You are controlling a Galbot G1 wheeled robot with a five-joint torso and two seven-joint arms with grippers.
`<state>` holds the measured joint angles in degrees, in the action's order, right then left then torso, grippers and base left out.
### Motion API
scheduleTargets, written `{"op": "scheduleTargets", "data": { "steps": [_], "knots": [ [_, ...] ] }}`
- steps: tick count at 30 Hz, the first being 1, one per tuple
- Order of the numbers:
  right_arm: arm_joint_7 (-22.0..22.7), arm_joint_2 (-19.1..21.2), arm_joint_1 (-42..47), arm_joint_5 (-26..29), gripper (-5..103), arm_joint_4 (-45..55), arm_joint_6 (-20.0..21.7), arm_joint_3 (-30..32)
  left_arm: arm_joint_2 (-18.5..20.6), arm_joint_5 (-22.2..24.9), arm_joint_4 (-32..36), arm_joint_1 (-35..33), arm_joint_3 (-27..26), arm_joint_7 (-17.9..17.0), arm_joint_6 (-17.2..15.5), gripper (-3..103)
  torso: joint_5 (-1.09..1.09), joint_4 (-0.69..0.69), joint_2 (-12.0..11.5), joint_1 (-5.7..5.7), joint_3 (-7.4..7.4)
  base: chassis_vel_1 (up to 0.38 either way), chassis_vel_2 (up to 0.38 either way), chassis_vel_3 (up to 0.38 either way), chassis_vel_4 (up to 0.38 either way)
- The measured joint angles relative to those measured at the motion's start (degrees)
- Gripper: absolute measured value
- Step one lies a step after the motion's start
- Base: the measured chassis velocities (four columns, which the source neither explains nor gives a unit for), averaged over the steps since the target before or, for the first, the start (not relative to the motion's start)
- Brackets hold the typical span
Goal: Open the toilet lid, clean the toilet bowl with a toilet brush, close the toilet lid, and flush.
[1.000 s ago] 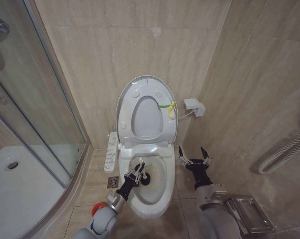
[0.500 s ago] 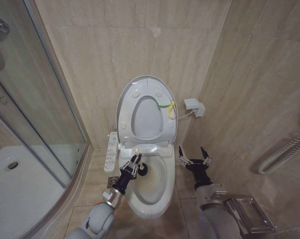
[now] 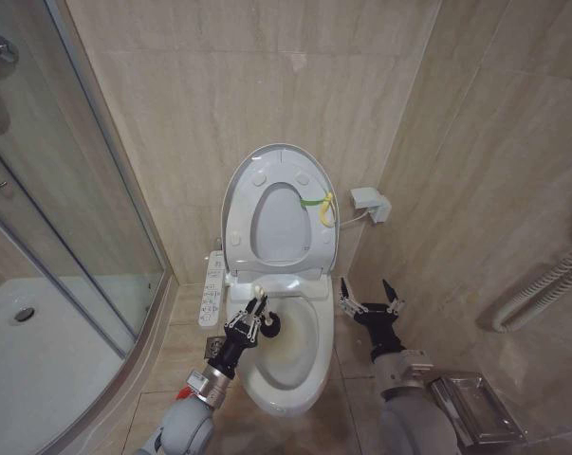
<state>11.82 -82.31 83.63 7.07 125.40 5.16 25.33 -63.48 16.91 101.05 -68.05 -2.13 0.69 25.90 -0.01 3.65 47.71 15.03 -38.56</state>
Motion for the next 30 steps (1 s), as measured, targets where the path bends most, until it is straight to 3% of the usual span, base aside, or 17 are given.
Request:
{"op": "scheduleTargets", "data": {
  "steps": [21,30],
  "knots": [
    [0.0,0.0,0.0,0.0,100,0.0,0.0,0.0,-1.2,-2.4,3.1,-4.9,-2.1,0.0,0.9,15,0.0,0.0,0.0,0.0,0.0,0.0,0.0,0.0,0.0],
    [0.0,0.0,0.0,0.0,100,0.0,0.0,0.0,-3.0,-2.6,-0.4,-3.3,-0.6,0.3,2.0,15,0.0,0.0,0.0,0.0,0.0,0.0,0.0,0.0,0.0]
  ]
}}
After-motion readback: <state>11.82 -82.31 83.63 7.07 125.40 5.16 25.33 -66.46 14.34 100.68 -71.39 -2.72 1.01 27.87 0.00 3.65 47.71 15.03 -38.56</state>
